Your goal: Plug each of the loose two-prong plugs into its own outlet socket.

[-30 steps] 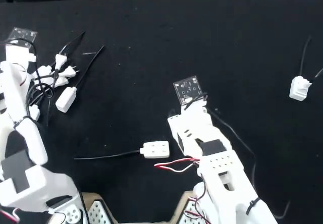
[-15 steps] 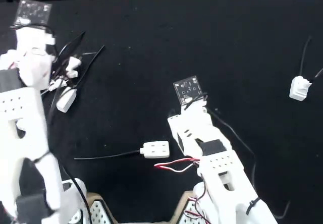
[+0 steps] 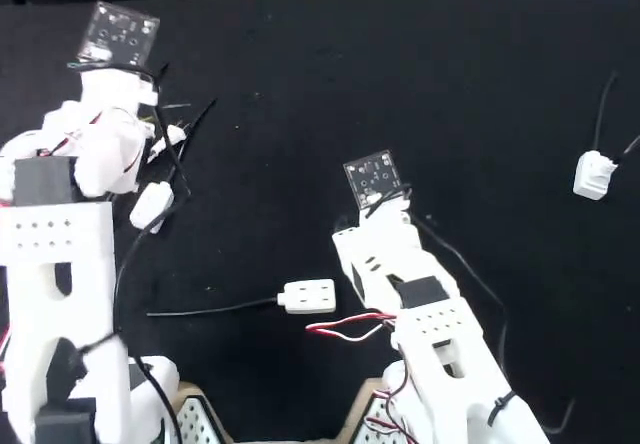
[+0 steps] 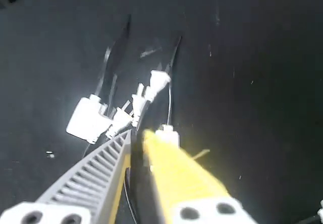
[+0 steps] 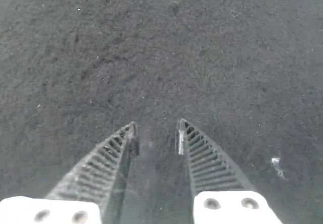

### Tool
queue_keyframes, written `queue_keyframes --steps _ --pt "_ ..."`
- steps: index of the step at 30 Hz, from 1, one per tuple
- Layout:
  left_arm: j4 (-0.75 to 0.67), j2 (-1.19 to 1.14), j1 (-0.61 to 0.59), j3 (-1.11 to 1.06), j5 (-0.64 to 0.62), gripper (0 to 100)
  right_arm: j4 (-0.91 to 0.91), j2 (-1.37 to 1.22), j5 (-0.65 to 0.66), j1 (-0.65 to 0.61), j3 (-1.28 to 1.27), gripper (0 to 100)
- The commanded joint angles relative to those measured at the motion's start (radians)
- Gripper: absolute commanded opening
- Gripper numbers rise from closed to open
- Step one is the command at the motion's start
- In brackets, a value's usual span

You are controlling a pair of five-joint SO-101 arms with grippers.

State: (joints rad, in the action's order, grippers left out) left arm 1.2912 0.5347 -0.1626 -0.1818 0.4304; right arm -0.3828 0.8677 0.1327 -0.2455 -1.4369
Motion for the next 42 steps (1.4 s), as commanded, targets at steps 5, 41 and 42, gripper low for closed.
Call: queue_keyframes --steps 5,41,42 --pt "-0.236 -0.365 -0.054 -0.015 0.049 22 0.02 -0.002 -0.002 0.009 0.004 12.1" --pt "-0.13 -1.261 -0.059 0.802 0.041 13 0.02 -0.002 -0.002 0.009 0.004 12.1" --pt "-0.13 -1.257 -0.059 0.802 0.041 7 0.02 -0.002 -0.002 0.009 0.004 12.1"
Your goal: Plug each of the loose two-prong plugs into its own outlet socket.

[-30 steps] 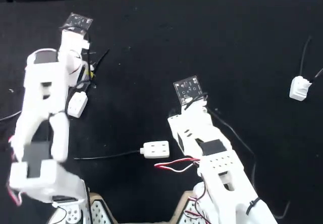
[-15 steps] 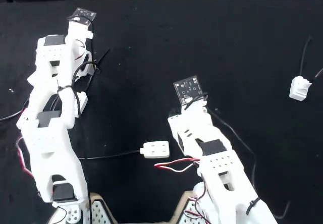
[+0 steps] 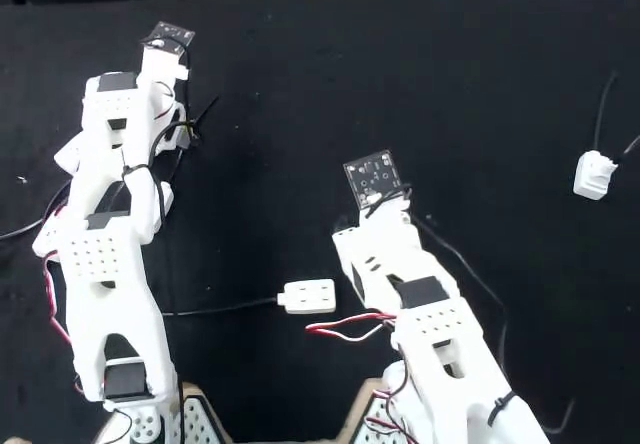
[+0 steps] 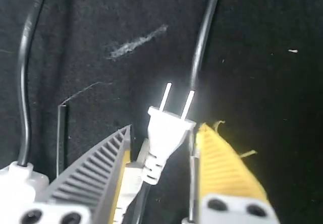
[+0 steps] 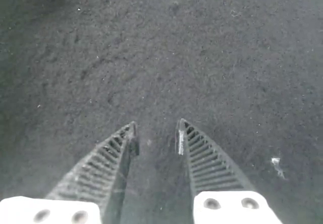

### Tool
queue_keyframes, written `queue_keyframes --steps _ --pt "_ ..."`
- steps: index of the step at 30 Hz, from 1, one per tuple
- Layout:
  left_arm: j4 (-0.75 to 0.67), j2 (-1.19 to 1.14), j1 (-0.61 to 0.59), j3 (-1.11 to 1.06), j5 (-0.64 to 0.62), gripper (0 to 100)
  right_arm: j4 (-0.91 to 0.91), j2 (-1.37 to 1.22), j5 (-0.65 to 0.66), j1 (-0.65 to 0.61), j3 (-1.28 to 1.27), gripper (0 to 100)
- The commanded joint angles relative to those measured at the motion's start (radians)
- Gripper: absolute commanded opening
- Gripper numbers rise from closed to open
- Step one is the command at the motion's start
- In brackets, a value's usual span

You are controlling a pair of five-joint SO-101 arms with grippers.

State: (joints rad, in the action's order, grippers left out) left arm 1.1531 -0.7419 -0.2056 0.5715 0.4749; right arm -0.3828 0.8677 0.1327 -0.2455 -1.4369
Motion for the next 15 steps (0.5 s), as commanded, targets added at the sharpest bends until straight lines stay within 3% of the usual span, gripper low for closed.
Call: queue_keyframes --steps 1,3,10,15 --pt "0.006 0.026 -0.018 0.048 -0.003 2 0.02 -0.002 -0.002 0.009 0.004 12.1" --pt "0.009 0.041 -0.019 0.047 -0.003 6 0.02 -0.002 -0.002 0.009 0.004 12.1" --pt "0.015 0.123 -0.061 0.044 -0.005 3 0.02 -0.002 -0.002 0.008 0.004 12.1" --pt "0.126 0.23 -0.084 0.048 -0.003 3 0.02 -0.002 -0.002 0.008 0.004 12.1"
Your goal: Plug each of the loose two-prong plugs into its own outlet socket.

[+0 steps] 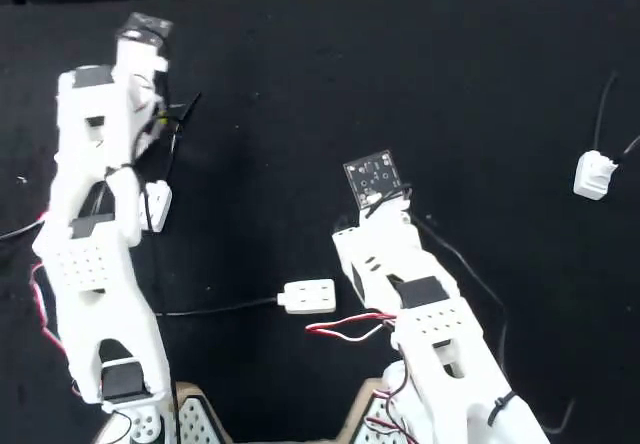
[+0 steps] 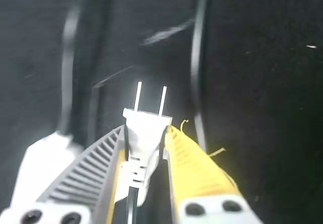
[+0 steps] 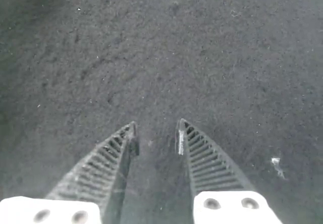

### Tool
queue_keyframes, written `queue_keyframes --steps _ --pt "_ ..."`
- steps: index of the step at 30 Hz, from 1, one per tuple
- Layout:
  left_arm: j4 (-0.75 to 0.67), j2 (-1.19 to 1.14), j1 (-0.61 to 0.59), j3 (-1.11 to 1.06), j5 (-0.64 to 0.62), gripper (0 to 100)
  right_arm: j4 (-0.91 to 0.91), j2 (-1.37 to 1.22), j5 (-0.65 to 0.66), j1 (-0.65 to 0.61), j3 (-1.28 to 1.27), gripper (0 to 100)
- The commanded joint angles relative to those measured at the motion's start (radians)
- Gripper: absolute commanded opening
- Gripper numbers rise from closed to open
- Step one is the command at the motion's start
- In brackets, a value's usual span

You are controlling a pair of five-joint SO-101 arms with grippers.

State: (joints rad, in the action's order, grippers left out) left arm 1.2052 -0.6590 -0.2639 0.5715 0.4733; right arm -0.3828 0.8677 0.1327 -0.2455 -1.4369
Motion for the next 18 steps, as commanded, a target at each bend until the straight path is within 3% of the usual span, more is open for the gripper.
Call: queue_keyframes --steps 1,12,18 --pt "0.104 0.17 -0.028 0.048 -0.002 3 0.02 -0.002 -0.002 0.008 0.004 12.1" --pt "0.321 0.342 0.012 0.047 -0.002 3 0.018 0.004 -0.002 0.02 0.004 12.1" --pt "0.466 0.436 0.162 0.047 -0.054 3 -0.12 0.035 -0.009 0.158 0.079 12.1"
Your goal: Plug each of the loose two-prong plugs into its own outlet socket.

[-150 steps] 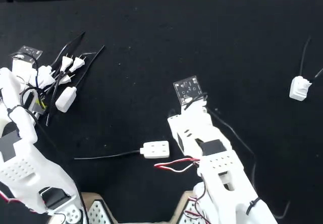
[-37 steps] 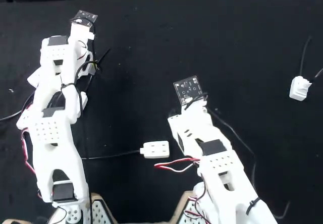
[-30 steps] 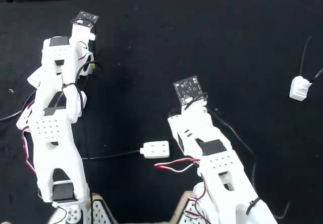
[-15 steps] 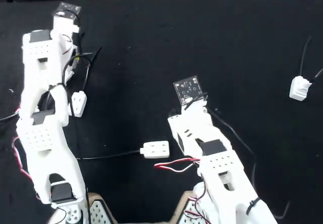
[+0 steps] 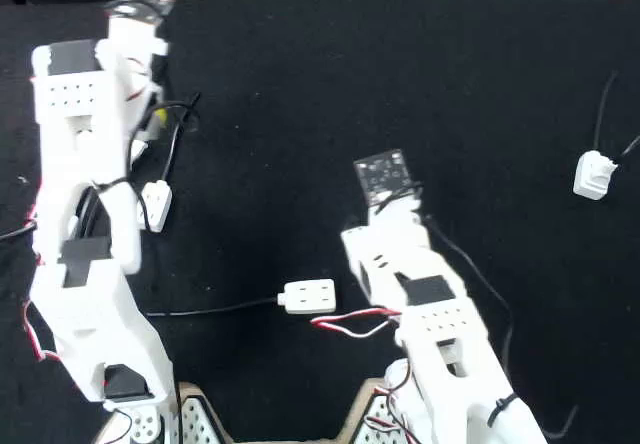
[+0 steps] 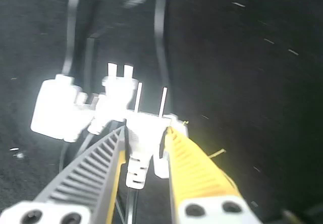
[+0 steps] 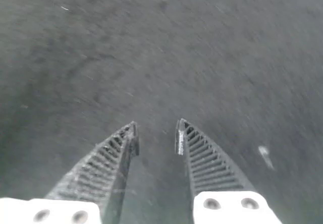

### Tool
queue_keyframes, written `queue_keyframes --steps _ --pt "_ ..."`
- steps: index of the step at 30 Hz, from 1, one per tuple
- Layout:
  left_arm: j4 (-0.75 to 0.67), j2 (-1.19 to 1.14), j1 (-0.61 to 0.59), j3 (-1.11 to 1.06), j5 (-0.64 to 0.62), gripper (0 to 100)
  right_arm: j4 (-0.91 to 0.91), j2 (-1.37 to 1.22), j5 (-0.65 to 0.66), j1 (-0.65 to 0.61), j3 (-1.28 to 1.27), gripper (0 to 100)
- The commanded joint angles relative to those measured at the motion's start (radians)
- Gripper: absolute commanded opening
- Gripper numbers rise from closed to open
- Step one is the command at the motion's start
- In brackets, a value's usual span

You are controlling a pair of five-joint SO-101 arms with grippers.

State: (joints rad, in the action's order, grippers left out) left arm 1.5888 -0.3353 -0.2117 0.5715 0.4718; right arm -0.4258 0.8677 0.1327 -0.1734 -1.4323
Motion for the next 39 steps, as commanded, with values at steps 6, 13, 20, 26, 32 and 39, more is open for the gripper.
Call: queue_keyframes --steps 6,13,20,26,32,39 --pt "0.077 0.133 0.351 0.036 -0.132 3 -0.143 0.17 -0.127 0.299 0.087 12.1" --pt "-0.087 -0.005 0.611 0.01 -0.229 3 -0.106 0.338 -0.258 0.454 0.013 12.1" --pt "-0.219 -0.143 0.776 0.021 -0.265 6 -0.114 0.504 -0.262 0.46 -0.058 12.1" --pt "-0.219 -0.164 0.783 0.022 -0.261 31 -0.115 0.591 -0.258 0.459 -0.101 12.1" --pt "-0.026 -0.077 0.662 0.182 -0.259 29 -0.117 0.601 -0.258 0.436 -0.107 12.1" --pt "0.172 -0.034 0.507 0.2 -0.222 29 -0.155 0.599 -0.198 0.318 -0.107 12.1"
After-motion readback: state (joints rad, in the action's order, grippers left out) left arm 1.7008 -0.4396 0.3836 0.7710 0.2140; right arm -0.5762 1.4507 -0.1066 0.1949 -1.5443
